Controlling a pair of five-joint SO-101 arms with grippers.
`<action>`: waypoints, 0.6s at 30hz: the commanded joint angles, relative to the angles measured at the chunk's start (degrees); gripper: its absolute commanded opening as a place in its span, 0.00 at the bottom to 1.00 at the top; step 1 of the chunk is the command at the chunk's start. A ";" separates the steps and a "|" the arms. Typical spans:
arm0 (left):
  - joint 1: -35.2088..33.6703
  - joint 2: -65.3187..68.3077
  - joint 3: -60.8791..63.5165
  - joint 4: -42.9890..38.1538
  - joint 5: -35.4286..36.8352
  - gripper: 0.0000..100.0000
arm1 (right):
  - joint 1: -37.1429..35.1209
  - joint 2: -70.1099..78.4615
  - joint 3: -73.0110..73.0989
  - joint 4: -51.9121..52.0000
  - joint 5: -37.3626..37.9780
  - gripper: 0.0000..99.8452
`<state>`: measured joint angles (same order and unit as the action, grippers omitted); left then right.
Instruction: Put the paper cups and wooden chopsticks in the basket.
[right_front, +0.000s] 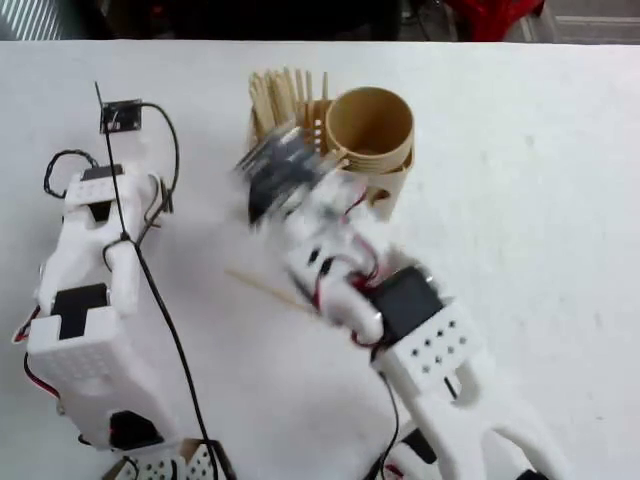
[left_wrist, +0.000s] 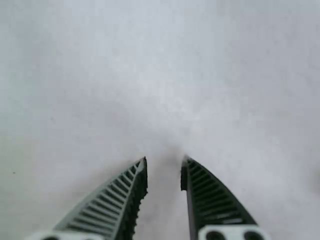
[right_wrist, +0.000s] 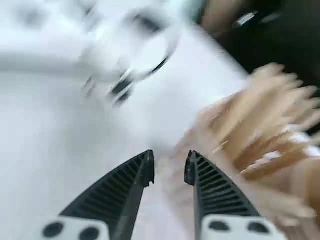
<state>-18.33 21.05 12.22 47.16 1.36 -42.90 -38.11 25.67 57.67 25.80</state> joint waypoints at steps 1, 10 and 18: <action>0.84 -0.31 -2.02 -1.23 -0.62 0.13 | -4.70 2.07 -0.18 11.65 6.77 0.11; 0.75 -0.31 -2.02 -1.05 -0.62 0.13 | -4.88 21.14 16.88 -6.73 12.66 0.17; 0.84 -0.31 -2.02 -1.05 -0.62 0.13 | -1.63 35.74 14.51 -14.29 12.66 0.17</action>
<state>-18.33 21.05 12.22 47.16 1.36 -46.59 -5.41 43.25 45.19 37.85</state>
